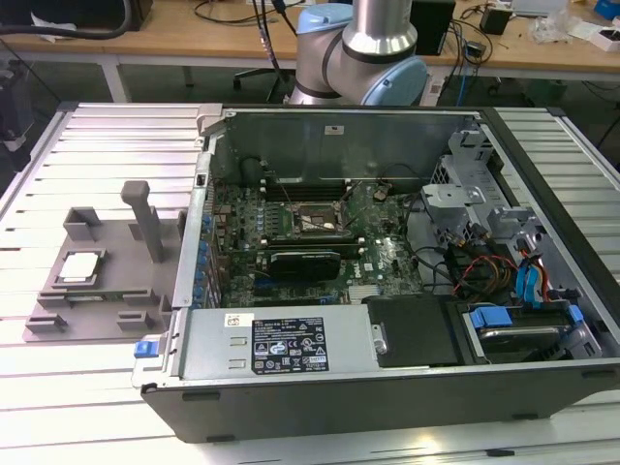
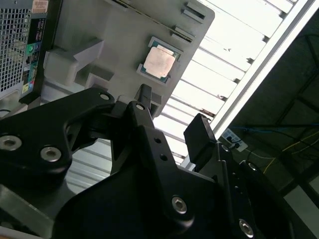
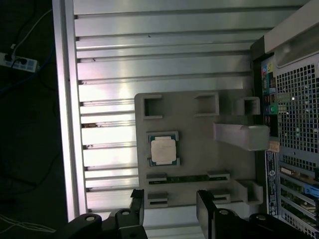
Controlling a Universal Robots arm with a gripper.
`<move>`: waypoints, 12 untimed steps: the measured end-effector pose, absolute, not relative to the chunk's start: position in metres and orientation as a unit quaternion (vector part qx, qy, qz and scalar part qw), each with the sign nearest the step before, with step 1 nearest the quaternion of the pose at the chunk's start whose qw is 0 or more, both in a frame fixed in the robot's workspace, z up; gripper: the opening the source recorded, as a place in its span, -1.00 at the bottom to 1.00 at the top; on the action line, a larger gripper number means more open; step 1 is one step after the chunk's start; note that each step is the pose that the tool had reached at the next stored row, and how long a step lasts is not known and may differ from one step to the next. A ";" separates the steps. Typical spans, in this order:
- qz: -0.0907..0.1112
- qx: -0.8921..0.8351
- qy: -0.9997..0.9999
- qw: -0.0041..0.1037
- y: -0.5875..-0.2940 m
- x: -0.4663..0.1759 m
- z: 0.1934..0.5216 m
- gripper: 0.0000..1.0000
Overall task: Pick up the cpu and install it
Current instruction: 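Pick up the cpu and move it towards the insertion slot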
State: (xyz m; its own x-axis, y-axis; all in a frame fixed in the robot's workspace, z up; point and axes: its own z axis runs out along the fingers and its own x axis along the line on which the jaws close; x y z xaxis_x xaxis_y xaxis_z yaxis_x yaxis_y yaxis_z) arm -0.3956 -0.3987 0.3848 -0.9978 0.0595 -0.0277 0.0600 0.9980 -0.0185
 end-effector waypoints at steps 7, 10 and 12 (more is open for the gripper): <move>-0.010 0.030 0.999 0.014 -0.399 -0.396 0.383 0.08; -0.010 0.030 0.999 0.014 -0.399 -0.396 0.383 0.08; -0.010 0.030 0.999 0.014 -0.399 -0.396 0.382 0.08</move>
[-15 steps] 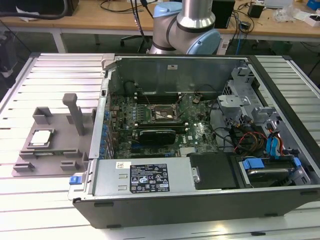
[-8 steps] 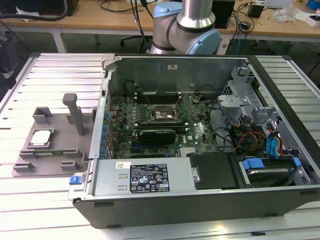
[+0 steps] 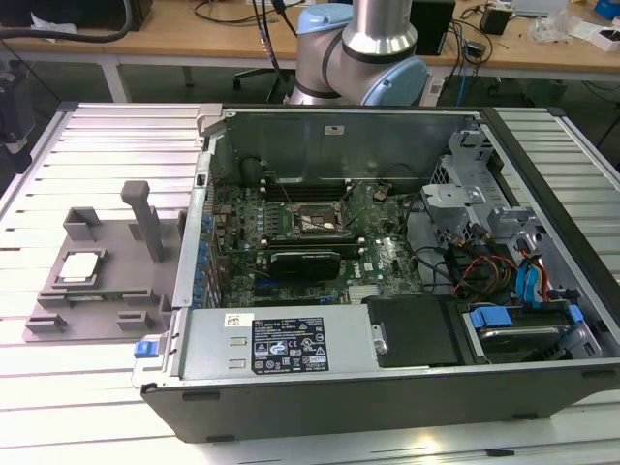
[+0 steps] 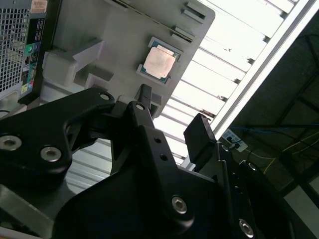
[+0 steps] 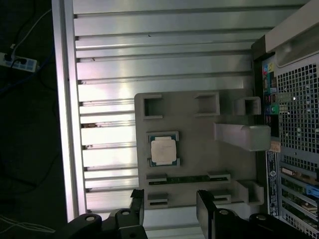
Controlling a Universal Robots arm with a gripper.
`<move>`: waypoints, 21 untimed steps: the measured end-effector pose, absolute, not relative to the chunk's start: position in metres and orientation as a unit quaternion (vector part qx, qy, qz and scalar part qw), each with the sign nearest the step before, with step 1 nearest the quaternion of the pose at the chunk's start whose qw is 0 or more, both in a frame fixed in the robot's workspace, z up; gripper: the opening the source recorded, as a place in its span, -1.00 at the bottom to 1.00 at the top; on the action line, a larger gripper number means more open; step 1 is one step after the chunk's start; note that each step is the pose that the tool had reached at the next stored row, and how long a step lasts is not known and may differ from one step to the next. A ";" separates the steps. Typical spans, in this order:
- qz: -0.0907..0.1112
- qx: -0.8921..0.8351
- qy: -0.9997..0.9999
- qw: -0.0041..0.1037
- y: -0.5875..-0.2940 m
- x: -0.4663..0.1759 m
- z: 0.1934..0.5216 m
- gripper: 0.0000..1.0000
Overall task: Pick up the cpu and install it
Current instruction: 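Pick up the cpu and move it towards the insertion slot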
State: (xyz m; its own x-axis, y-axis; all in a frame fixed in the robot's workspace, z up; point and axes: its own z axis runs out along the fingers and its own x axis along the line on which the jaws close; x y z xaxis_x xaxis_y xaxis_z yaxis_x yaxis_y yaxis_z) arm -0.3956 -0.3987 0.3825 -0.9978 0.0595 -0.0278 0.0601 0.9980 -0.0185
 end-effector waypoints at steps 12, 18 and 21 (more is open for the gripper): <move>-0.010 0.030 0.999 0.014 -0.399 -0.396 0.377 0.08; -0.010 0.030 0.999 0.014 -0.399 -0.395 0.375 0.08; -0.010 0.030 0.999 0.014 -0.399 -0.395 0.374 0.08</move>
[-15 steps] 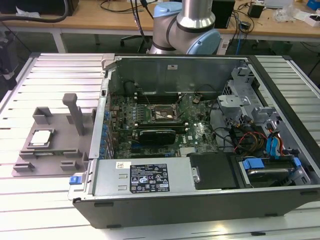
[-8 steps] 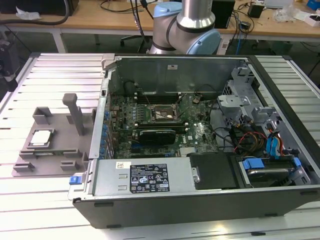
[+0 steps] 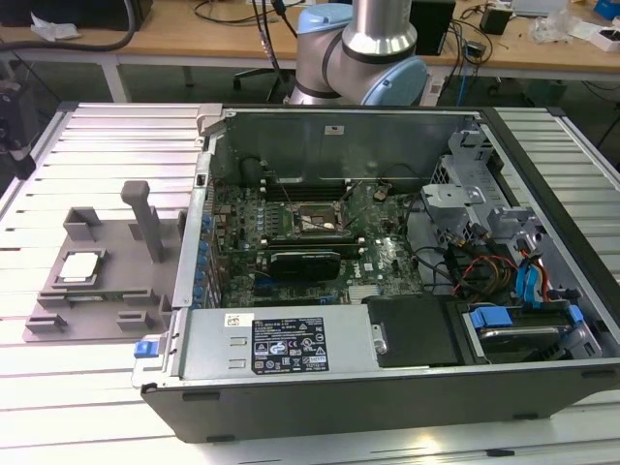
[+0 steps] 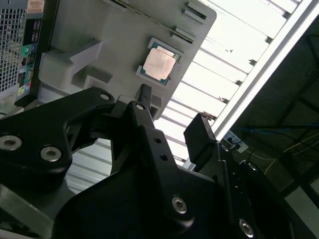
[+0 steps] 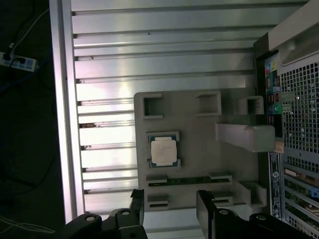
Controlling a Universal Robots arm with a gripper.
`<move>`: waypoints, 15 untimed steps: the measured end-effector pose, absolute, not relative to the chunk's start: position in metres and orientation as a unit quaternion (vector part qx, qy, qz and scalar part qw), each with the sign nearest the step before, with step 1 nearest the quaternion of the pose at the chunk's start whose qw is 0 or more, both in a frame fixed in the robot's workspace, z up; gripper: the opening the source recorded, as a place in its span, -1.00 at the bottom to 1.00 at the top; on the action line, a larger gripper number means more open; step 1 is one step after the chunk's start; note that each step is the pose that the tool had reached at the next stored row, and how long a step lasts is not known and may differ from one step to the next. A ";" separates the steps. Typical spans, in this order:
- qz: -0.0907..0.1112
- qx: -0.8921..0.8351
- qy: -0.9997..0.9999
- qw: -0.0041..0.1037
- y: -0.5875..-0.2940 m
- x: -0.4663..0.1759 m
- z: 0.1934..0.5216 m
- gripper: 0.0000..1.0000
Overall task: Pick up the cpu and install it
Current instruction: 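Pick up the cpu and move it towards the insertion slot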
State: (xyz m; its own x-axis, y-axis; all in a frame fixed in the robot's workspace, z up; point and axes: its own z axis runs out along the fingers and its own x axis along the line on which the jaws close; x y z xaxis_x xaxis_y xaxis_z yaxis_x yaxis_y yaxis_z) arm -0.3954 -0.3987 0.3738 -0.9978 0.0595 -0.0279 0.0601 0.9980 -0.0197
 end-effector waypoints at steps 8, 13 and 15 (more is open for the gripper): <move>-0.010 0.030 0.999 0.014 -0.399 -0.395 0.371 0.08; -0.010 0.030 0.999 0.014 -0.399 -0.395 0.369 0.08; -0.010 0.030 0.999 0.014 -0.399 -0.395 0.368 0.08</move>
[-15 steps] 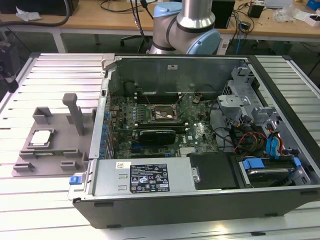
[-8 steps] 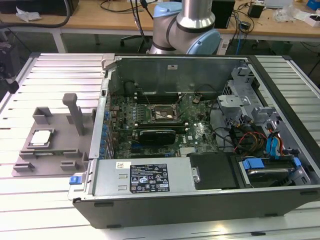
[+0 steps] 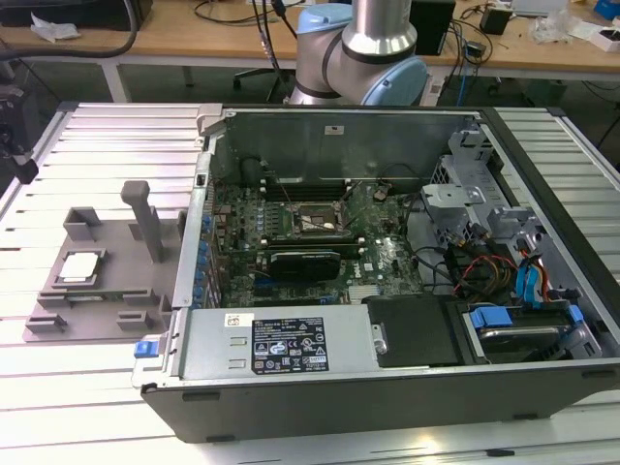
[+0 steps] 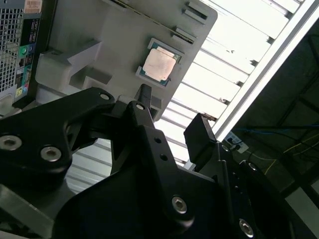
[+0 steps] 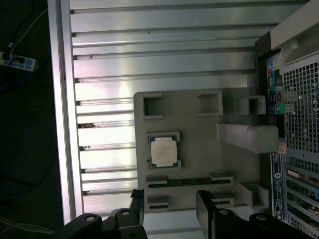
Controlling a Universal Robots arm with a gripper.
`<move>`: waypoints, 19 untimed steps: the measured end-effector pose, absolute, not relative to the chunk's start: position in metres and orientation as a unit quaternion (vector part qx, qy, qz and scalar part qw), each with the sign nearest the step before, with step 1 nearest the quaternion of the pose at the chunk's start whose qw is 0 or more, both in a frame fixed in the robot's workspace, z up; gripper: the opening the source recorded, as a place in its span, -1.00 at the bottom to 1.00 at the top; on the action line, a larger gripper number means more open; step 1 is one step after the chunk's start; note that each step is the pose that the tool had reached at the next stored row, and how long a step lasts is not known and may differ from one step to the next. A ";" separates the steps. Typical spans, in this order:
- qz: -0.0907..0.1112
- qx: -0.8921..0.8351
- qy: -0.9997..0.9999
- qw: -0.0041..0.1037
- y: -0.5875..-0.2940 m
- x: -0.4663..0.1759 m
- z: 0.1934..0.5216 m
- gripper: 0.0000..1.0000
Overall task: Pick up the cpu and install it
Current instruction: 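Pick up the cpu and move it towards the insertion slot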
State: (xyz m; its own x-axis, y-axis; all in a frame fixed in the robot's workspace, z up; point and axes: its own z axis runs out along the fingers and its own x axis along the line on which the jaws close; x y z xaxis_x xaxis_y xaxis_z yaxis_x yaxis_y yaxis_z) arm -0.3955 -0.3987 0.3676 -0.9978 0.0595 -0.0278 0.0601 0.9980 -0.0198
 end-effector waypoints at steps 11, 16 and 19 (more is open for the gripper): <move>-0.010 0.030 0.999 0.014 -0.399 -0.395 0.362 0.08; -0.010 0.030 0.999 0.014 -0.399 -0.395 0.360 0.08; -0.010 0.030 0.999 0.014 -0.399 -0.395 0.359 0.08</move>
